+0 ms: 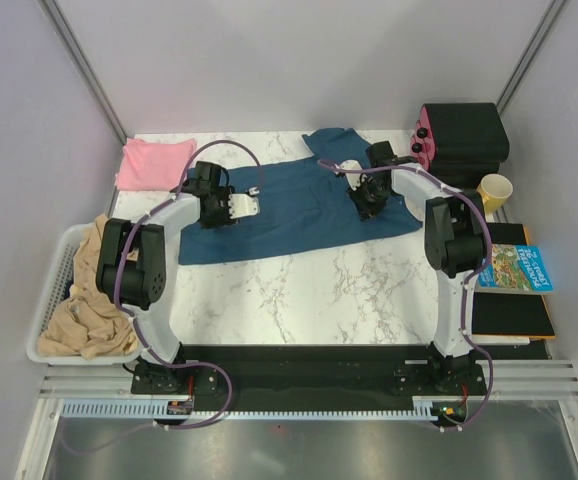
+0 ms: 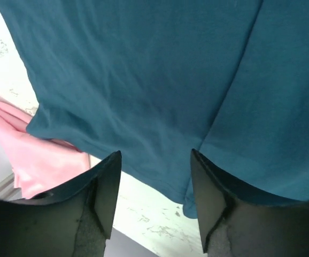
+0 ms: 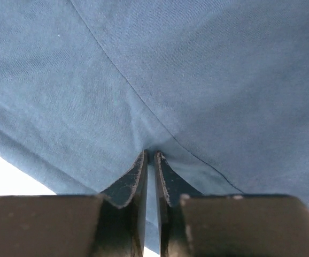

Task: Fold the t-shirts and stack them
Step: Fold the tshirt

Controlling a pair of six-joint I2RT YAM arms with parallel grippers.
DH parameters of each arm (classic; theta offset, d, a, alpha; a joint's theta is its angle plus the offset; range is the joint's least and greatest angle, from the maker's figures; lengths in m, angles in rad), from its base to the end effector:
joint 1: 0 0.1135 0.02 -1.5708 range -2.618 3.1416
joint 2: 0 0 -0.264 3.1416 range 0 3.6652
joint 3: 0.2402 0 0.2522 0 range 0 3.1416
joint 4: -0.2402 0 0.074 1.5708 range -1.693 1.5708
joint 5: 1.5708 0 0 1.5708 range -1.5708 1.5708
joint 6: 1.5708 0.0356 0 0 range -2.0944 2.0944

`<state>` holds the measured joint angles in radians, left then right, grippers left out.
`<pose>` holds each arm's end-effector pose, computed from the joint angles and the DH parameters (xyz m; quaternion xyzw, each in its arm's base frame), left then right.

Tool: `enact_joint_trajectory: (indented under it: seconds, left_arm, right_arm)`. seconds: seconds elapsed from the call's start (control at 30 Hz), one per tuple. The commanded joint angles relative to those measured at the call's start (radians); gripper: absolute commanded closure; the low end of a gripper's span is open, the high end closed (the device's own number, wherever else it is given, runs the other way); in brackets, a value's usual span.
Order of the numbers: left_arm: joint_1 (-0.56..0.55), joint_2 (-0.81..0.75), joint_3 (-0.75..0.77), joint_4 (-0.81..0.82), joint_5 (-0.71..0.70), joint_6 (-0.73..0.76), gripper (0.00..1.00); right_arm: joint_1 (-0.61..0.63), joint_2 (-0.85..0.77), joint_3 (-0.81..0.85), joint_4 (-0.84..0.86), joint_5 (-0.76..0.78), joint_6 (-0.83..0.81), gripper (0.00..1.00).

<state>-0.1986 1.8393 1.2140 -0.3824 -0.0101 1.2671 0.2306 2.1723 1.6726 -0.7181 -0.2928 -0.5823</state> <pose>0.3748 -0.0751 0.1806 0.6416 0.7149 0.1456 0.2367 0.4362 0.1130 0.1650 -0.4086 0.8845 0.1110 0.1962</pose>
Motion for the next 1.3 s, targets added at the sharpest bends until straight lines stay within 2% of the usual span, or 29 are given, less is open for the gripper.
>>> enact_joint_trajectory:
  seconds: [0.0,0.17,0.2,0.5,1.0,1.27]
  left_arm:
    - [0.001,-0.031,0.047,-0.088,0.107,-0.011,0.48]
    - [0.004,-0.040,0.033,-0.164,0.140,0.005,0.87]
    - [0.004,-0.035,0.029,-0.165,0.142,0.011,0.90]
    - [0.019,0.012,0.073,-0.236,0.160,0.018,0.98]
    - [0.025,0.146,0.136,-0.259,0.114,0.008,0.98]
    - [0.042,0.184,0.122,-0.222,-0.025,0.003,0.98]
  right_arm:
    - [-0.005,0.032,0.032,0.003,0.000,-0.008,0.89]
    - [-0.005,0.063,0.055,0.006,0.021,-0.005,0.92]
    - [-0.004,0.067,0.058,0.006,0.023,-0.004,0.92]
    - [-0.004,0.087,0.081,0.009,0.037,-0.002,0.92]
    - [-0.004,0.044,0.042,0.016,0.058,-0.007,0.93]
    - [-0.010,0.018,-0.019,0.019,0.092,-0.031,0.96]
